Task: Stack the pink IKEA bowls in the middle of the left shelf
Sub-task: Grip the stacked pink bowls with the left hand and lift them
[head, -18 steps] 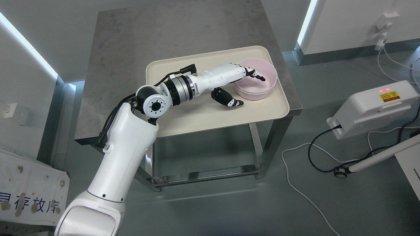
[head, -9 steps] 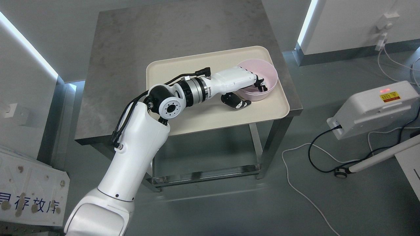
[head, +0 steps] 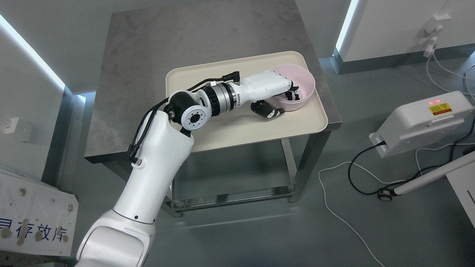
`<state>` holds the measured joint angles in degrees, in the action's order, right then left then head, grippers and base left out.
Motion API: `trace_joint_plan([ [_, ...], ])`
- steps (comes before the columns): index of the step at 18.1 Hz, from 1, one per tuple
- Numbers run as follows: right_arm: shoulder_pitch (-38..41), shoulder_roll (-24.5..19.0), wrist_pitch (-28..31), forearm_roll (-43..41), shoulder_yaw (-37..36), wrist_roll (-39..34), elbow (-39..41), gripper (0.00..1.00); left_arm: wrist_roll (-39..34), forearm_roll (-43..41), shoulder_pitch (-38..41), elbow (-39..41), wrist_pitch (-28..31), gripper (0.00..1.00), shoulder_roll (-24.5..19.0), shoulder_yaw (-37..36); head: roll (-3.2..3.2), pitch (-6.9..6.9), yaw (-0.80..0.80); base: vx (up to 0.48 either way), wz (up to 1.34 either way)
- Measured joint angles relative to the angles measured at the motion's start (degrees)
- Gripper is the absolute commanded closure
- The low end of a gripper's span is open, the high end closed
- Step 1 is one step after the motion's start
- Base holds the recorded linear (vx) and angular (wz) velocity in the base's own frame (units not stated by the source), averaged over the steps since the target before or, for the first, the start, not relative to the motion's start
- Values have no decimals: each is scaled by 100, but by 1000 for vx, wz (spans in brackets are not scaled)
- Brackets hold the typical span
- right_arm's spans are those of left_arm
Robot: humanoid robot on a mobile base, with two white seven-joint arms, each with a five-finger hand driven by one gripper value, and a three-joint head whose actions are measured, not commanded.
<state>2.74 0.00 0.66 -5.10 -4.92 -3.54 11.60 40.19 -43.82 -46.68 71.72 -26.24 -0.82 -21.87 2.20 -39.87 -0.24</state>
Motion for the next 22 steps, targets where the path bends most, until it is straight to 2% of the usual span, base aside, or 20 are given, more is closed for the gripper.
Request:
trace_joint_plan([
  [9, -1, 0, 0, 0, 0, 0, 0, 0, -39, 446, 31, 1, -1023, 92, 50, 959, 0, 0, 0, 0, 0],
  [14, -2, 0, 0, 0, 0, 0, 0, 0, 12, 862, 388, 277, -1697, 92, 64, 1458, 0, 0, 0, 0, 0],
  [22, -2, 0, 0, 0, 0, 0, 0, 0, 86, 1167, 760, 882, -1873, 91, 74, 2078, 0, 0, 0, 0, 0],
])
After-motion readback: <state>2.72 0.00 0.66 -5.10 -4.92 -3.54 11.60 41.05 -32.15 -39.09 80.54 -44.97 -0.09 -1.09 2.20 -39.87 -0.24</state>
